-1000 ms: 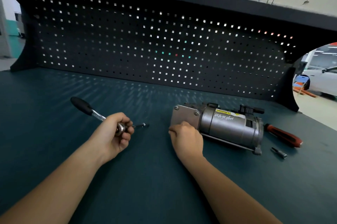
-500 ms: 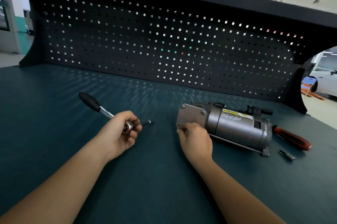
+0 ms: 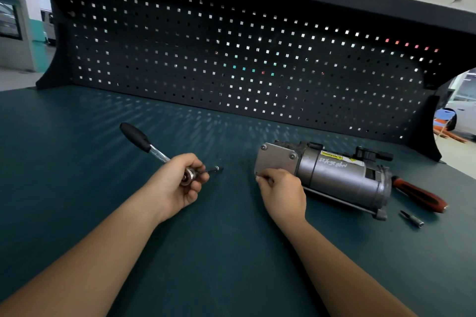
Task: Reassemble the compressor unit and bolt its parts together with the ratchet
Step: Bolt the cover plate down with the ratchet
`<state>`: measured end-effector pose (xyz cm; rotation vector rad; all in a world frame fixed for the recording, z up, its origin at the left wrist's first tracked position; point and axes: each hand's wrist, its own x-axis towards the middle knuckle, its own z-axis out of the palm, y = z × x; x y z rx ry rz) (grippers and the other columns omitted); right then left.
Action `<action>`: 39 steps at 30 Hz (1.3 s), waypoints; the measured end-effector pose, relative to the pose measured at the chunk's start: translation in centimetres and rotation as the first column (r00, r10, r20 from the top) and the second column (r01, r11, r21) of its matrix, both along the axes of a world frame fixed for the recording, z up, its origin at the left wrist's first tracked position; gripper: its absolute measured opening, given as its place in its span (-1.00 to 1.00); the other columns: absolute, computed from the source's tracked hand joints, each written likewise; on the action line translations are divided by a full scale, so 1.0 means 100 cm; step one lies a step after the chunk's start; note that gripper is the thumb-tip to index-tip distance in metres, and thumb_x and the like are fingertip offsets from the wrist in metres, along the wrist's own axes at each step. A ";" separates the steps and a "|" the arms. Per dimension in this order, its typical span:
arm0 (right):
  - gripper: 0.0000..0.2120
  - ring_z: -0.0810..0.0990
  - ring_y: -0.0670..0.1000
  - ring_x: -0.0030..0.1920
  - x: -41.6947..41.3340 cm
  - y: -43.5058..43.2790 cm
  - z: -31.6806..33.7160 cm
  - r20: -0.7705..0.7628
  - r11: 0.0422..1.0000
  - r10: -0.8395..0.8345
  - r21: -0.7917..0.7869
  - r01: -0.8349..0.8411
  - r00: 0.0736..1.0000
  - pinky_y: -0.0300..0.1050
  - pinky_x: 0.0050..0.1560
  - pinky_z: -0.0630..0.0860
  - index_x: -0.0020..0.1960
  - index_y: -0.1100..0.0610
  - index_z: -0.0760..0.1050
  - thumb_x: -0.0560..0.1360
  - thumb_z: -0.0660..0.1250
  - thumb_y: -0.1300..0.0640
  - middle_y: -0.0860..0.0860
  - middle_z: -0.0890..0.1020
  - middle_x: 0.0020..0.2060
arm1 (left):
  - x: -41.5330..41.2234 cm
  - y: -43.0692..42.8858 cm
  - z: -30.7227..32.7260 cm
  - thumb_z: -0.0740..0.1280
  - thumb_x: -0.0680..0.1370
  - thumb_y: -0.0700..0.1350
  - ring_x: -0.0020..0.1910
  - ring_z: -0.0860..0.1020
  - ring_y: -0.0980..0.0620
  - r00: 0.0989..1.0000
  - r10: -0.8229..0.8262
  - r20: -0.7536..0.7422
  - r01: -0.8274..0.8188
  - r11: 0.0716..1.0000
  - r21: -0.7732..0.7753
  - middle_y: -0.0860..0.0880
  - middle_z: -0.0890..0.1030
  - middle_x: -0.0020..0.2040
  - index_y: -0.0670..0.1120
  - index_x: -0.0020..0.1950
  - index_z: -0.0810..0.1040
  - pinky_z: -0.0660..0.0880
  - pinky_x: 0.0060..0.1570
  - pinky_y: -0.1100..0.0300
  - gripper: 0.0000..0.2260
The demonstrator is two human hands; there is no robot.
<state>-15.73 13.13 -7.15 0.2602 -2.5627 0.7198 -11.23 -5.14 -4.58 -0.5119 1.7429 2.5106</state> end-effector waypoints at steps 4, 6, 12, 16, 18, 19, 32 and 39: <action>-0.78 0.55 0.08 0.04 -0.002 -0.003 0.000 0.000 0.998 -0.020 0.062 0.020 1.000 -0.16 -0.18 0.37 0.10 0.10 0.57 0.57 0.20 0.05 0.03 0.60 0.03 | -0.001 0.001 0.000 0.23 0.47 -0.18 -0.68 0.32 0.16 1.000 0.005 0.002 -0.005 1.000 -0.013 -0.02 0.53 -0.51 -0.11 -0.28 0.45 0.25 -0.67 0.41 -0.87; -0.77 0.55 0.08 0.04 -0.003 -0.004 0.000 0.000 0.998 -0.036 0.049 0.036 0.999 -0.15 -0.19 0.37 0.09 0.11 0.55 0.58 0.19 0.04 0.04 0.60 0.03 | 0.000 0.000 -0.001 0.23 0.47 -0.19 -0.67 0.33 0.16 1.000 0.003 -0.001 -0.003 1.000 -0.022 -0.02 0.53 -0.51 -0.12 -0.27 0.45 0.25 -0.67 0.41 -0.88; -0.72 0.56 0.10 0.00 -0.007 -0.007 -0.001 0.001 0.991 -0.046 0.129 0.046 0.999 -0.14 -0.24 0.32 0.06 0.16 0.53 0.59 0.14 0.00 0.06 0.61 0.00 | 0.001 0.004 -0.002 0.20 0.46 -0.24 -0.67 0.32 0.16 1.000 -0.031 -0.005 0.030 0.994 -0.108 -0.03 0.55 -0.50 -0.14 -0.26 0.48 0.25 -0.66 0.39 -0.88; -0.70 0.57 0.11 -0.06 -0.008 -0.007 -0.002 -0.011 0.984 -0.066 0.165 0.067 0.998 -0.16 -0.29 0.27 0.01 0.16 0.53 0.60 0.11 -0.01 0.07 0.62 -0.06 | 0.001 0.009 -0.002 0.20 0.45 -0.25 -0.65 0.32 0.15 0.997 -0.076 -0.010 0.073 0.981 -0.182 -0.05 0.57 -0.47 -0.15 -0.21 0.52 0.25 -0.65 0.38 -0.88; -0.68 0.58 0.13 -0.08 -0.008 -0.008 -0.002 -0.008 0.981 -0.086 0.177 0.086 0.996 -0.16 -0.31 0.26 -0.04 0.16 0.52 0.60 0.10 -0.02 0.08 0.62 -0.10 | 0.001 0.010 -0.003 0.21 0.45 -0.26 -0.65 0.32 0.14 0.996 -0.087 -0.011 0.083 0.975 -0.208 -0.06 0.58 -0.46 -0.16 -0.20 0.53 0.25 -0.65 0.38 -0.88; -0.68 0.58 0.14 -0.09 -0.008 -0.008 -0.002 -0.005 0.978 -0.090 0.188 0.089 0.996 -0.15 -0.32 0.25 -0.07 0.16 0.51 0.60 0.08 -0.01 0.09 0.63 -0.12 | 0.001 0.010 -0.004 0.21 0.44 -0.27 -0.65 0.32 0.14 0.996 -0.093 -0.013 0.088 0.971 -0.224 -0.07 0.58 -0.46 -0.17 -0.20 0.53 0.25 -0.65 0.38 -0.88; -0.65 0.56 0.19 0.01 -0.011 -0.006 -0.004 0.029 0.986 -0.021 0.166 0.016 0.999 -0.11 -0.25 0.27 -0.02 0.18 0.51 0.62 0.05 -0.02 0.14 0.62 -0.02 | 0.007 0.009 0.004 0.18 0.43 -0.30 -0.68 0.27 0.12 0.989 -0.146 -0.030 0.129 0.935 -0.329 -0.06 0.52 -0.52 -0.20 -0.21 0.54 0.19 -0.65 0.39 -0.85; -0.69 0.56 0.20 -0.02 -0.011 -0.004 -0.004 0.040 0.993 0.018 0.116 -0.022 0.999 -0.12 -0.25 0.29 -0.05 0.19 0.51 0.60 0.07 0.04 0.14 0.62 -0.05 | 0.009 0.002 0.012 0.14 0.42 -0.31 -0.68 0.22 0.12 0.981 -0.179 -0.073 0.152 0.948 -0.279 -0.06 0.45 -0.52 -0.19 -0.28 0.51 0.16 -0.65 0.40 -0.83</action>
